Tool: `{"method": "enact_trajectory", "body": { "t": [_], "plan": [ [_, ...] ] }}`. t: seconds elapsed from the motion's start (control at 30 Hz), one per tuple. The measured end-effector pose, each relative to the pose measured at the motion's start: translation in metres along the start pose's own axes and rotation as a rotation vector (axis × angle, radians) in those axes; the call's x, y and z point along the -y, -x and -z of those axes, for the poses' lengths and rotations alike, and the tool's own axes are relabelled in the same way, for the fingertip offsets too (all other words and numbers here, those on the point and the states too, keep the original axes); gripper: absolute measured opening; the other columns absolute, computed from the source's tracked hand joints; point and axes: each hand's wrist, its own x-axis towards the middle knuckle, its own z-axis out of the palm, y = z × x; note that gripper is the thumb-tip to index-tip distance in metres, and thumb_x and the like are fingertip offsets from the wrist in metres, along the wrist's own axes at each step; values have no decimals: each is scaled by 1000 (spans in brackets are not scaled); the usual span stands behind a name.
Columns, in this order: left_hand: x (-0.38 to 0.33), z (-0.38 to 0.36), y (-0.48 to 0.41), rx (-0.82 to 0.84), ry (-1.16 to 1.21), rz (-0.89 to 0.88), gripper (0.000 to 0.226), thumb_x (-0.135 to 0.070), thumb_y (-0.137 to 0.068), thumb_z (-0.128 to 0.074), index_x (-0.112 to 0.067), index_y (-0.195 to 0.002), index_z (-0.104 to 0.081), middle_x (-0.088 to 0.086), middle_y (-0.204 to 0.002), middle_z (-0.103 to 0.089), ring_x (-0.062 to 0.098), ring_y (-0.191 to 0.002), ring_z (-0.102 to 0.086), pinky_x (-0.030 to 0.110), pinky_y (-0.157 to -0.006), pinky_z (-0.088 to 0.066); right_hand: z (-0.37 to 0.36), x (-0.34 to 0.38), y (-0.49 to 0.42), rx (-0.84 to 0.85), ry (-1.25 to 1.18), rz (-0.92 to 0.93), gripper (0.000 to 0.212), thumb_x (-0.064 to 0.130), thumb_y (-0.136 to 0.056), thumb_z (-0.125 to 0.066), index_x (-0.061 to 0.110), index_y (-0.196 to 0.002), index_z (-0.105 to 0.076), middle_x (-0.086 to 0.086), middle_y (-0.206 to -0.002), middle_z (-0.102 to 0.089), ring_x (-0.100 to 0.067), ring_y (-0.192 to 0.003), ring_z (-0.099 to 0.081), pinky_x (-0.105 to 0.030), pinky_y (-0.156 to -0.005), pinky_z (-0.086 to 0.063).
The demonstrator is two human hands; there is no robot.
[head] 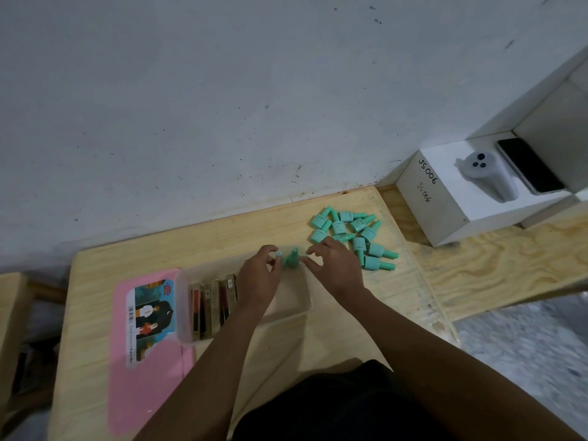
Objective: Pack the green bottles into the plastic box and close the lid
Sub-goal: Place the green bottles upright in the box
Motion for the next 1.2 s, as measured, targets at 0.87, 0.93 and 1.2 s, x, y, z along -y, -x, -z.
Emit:
{"method": "enact_trajectory", "body": {
  "t": [0.87, 0.93, 1.2],
  "plan": [
    [-102, -134, -26, 606, -670, -493, 56, -13, -88, -53, -26, -140, -37, 11, -139, -37, 30, -122, -44, 43, -91, -46, 37, -178, 23, 343, 34, -236, 43, 42, -88, -60, 32, -130, -56, 2, -128, -55, -17, -110, -53, -38, -82, -54],
    [-99, -142, -28, 580, -723, -511, 61, -12, -85, -56, -27, -140, -35, 11, -140, -35, 30, -122, -43, 44, -88, -46, 35, -184, 18, 337, 42, -180, 38, 45, -88, -59, 33, -125, -60, 5, -125, -59, -15, -108, -55, -36, -79, -55],
    [-93, -155, -31, 572, -713, -506, 43, -23, -92, -51, -26, -134, -46, 9, -140, -38, 29, -120, -48, 44, -92, -46, 43, -201, 19, 361, -185, -151, 36, 39, -92, -60, 24, -125, -63, -1, -117, -64, -14, -99, -59, -30, -81, -51]
  ]
}}
